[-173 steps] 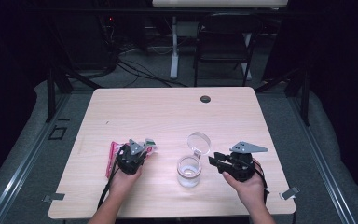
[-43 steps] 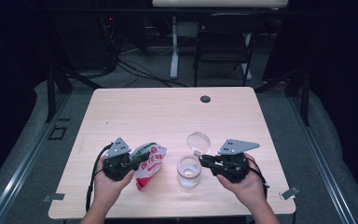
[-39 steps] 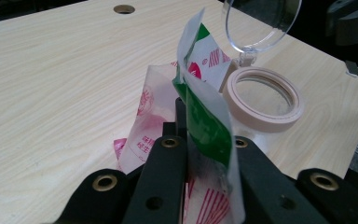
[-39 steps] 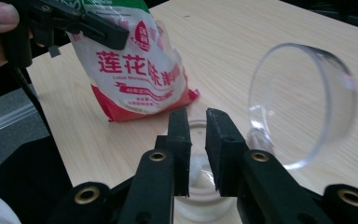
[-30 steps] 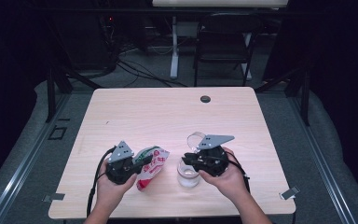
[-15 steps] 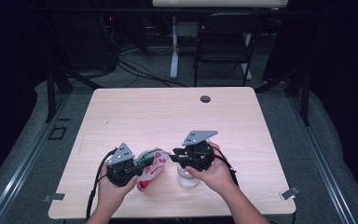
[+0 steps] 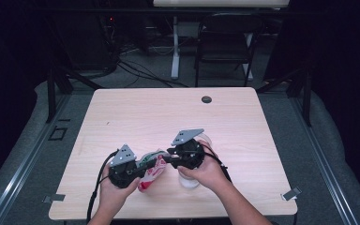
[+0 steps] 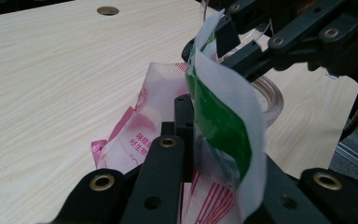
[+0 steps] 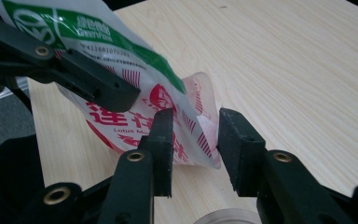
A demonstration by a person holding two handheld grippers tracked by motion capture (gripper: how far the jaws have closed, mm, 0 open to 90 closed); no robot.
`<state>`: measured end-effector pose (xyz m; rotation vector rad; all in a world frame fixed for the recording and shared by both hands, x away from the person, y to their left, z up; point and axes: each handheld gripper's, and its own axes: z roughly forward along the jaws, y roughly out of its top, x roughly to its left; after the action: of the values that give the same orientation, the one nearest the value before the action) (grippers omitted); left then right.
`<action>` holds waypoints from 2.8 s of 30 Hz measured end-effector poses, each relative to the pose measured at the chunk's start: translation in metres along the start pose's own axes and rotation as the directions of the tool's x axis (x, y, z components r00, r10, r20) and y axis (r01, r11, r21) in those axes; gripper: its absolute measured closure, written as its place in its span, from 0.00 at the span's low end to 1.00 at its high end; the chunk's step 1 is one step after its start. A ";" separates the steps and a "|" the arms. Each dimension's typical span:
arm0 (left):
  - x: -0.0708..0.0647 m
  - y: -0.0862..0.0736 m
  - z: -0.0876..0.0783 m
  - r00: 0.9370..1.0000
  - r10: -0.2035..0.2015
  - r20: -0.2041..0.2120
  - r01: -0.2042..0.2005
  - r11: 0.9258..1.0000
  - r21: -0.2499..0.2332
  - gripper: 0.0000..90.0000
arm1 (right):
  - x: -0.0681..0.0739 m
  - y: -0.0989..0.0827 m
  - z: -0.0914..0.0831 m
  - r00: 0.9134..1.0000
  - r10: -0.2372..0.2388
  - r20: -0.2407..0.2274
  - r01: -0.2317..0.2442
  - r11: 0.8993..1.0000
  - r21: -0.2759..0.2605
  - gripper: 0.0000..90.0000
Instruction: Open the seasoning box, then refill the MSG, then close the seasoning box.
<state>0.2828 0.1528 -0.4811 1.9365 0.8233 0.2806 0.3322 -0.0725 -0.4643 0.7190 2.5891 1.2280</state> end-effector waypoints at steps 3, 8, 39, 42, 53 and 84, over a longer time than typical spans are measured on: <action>0.000 -0.001 0.000 1.000 -0.006 0.007 0.006 1.000 -0.005 0.98 | 0.000 0.000 0.003 1.000 -0.006 -0.005 0.006 1.000 0.018 0.81; 0.000 -0.002 0.002 1.000 -0.007 0.019 0.007 1.000 -0.012 0.94 | 0.001 -0.001 0.004 1.000 -0.011 -0.021 0.012 0.999 0.048 0.94; 0.003 -0.041 0.019 0.998 -0.011 -0.068 0.012 1.000 0.025 0.42 | 0.006 -0.010 0.001 0.999 -0.044 0.001 0.044 0.999 0.023 1.00; 0.003 -0.044 0.023 0.997 -0.013 -0.076 0.016 0.999 0.037 0.40 | 0.006 -0.010 0.001 0.999 -0.044 0.002 0.044 0.999 0.021 1.00; 0.007 -0.055 0.033 0.994 -0.024 -0.108 0.030 0.998 0.051 0.34 | 0.006 -0.011 0.001 0.999 -0.038 0.001 0.038 0.999 0.018 1.00; 0.020 -0.078 0.062 0.984 -0.039 -0.174 0.075 0.976 0.206 0.24 | 0.006 -0.015 -0.001 1.000 -0.024 -0.011 0.024 1.000 -0.004 1.00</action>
<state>0.2965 0.1458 -0.5821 2.1043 1.0551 0.3371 0.3220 -0.0781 -0.4747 0.6794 2.5959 1.2335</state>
